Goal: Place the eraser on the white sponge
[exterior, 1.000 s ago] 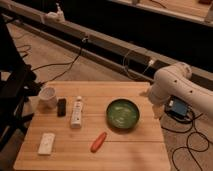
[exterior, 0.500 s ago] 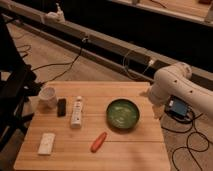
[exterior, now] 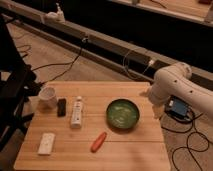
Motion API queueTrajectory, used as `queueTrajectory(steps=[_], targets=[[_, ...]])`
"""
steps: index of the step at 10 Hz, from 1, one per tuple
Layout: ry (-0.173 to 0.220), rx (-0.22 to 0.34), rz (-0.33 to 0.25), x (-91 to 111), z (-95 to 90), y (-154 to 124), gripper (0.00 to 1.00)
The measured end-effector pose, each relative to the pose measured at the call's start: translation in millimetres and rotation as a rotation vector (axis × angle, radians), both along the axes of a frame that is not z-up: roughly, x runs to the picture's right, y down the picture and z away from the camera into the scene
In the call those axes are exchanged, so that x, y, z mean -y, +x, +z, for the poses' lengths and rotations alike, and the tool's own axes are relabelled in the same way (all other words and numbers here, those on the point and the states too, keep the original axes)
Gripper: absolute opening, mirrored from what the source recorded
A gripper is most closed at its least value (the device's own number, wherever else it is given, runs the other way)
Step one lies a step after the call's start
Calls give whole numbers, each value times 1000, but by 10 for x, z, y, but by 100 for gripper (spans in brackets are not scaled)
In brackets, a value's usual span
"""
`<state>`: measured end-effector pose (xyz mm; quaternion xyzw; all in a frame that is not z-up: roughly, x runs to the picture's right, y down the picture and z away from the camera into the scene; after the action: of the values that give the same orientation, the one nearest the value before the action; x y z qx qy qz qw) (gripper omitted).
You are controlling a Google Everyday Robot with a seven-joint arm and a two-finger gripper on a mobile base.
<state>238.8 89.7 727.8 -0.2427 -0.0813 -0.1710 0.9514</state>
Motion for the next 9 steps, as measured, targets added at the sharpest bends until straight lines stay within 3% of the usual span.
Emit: queueTrajectory(steps=[7, 9], targets=[[-2, 3, 0, -8, 10, -1, 80], [4, 27, -57, 31, 50, -121, 80]])
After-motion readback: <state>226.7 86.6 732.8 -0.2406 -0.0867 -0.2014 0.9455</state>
